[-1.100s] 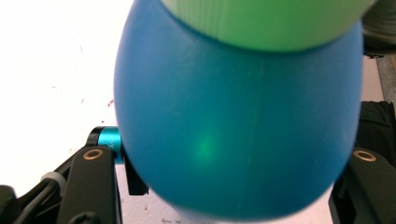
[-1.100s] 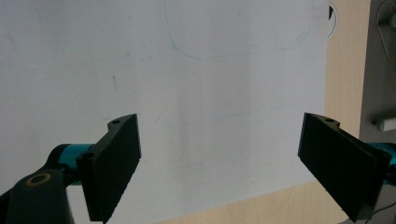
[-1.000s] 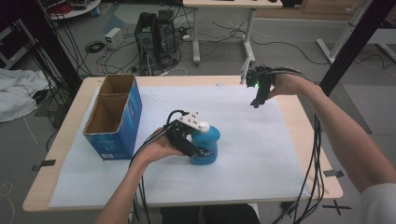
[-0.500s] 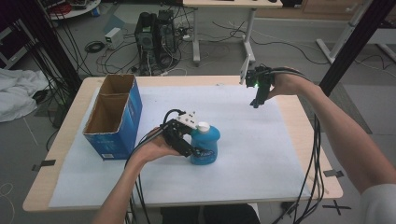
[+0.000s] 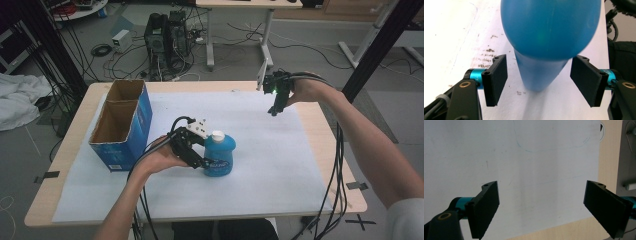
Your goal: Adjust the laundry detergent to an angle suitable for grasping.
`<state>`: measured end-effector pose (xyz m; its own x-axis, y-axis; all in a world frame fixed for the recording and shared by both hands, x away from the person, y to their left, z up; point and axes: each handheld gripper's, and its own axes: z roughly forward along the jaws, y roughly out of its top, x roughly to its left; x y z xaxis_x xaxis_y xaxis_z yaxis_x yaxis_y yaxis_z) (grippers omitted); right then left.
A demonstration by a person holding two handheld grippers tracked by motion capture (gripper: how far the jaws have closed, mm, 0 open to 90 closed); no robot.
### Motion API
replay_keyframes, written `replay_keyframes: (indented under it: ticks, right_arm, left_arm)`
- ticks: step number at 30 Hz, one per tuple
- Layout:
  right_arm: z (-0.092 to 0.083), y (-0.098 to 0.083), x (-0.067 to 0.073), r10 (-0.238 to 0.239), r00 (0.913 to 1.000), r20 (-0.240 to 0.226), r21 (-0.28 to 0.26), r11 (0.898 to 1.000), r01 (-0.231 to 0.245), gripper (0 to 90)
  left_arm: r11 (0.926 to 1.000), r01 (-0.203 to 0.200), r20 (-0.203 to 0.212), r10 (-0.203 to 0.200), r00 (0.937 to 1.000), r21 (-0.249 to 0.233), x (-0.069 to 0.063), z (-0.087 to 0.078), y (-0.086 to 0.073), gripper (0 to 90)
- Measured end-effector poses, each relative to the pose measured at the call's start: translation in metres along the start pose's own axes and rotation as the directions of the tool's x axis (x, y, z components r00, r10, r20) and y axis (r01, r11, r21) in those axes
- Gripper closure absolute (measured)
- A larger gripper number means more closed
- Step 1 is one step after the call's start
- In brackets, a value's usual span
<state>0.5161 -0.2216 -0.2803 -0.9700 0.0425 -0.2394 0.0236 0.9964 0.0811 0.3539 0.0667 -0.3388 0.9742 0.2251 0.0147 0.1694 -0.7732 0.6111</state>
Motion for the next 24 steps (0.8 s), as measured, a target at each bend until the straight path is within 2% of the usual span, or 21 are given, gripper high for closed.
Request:
replay_keyframes:
  ticks: [1, 6, 7, 8, 10, 16, 20, 22, 24]
  right_arm:
    - [0.000, 0.000, -0.001, -0.017, 0.9999, 0.000, 0.005, 1.000, 0.017, 12.3]
    - [-0.001, 0.000, 0.000, -0.016, 0.9999, 0.002, 0.005, 1.000, 0.016, 12.3]
    - [-0.001, 0.001, 0.000, -0.018, 0.9998, 0.002, 0.003, 1.000, 0.018, 12.3]
    - [-0.001, 0.001, 0.002, 0.010, 0.9999, 0.001, -0.003, 1.000, -0.010, 12.3]
    - [-0.001, 0.002, 0.002, 0.003, 1.0000, -0.002, 0.002, 1.000, -0.003, 12.3]
    - [-0.001, 0.002, 0.002, -0.003, 1.0000, -0.001, 0.005, 1.000, 0.003, 12.3]
    - [-0.001, 0.002, 0.002, -0.003, 1.0000, 0.001, 0.005, 1.000, 0.003, 12.3]
    - [-0.001, 0.002, 0.003, -0.003, 1.0000, 0.001, 0.005, 1.000, 0.003, 12.3]
    - [-0.001, 0.003, 0.003, -0.002, 1.0000, -0.002, 0.005, 1.000, 0.002, 12.3]
  left_arm:
    - [1.0000, 0.001, 0.002, -0.001, 1.0000, 0.002, 0.000, -0.001, 0.000, 30.2]
    - [0.9997, 0.000, -0.012, 0.001, 0.9999, 0.024, -0.002, -0.008, 0.000, 30.2]
    - [0.9994, -0.014, -0.013, 0.015, 0.9998, 0.030, -0.001, -0.010, 0.001, 30.2]
    - [0.9993, -0.012, -0.010, 0.012, 0.9999, 0.035, -0.001, -0.011, 0.001, 30.1]
    - [0.9989, -0.010, -0.014, 0.010, 0.9999, 0.045, -0.002, -0.013, 0.002, 27.1]
    - [0.9970, -0.024, -0.016, 0.025, 0.9996, 0.074, -0.003, -0.018, 0.002, 26.9]
    - [0.9932, -0.028, -0.016, 0.030, 0.9994, 0.113, -0.002, -0.023, 0.002, 24.7]
    - [0.9882, -0.043, -0.009, 0.045, 0.9990, 0.147, -0.001, -0.027, 0.003, 24.7]
    - [0.9822, -0.041, -0.011, 0.043, 0.9990, 0.184, 0.001, -0.031, 0.005, 23.8]
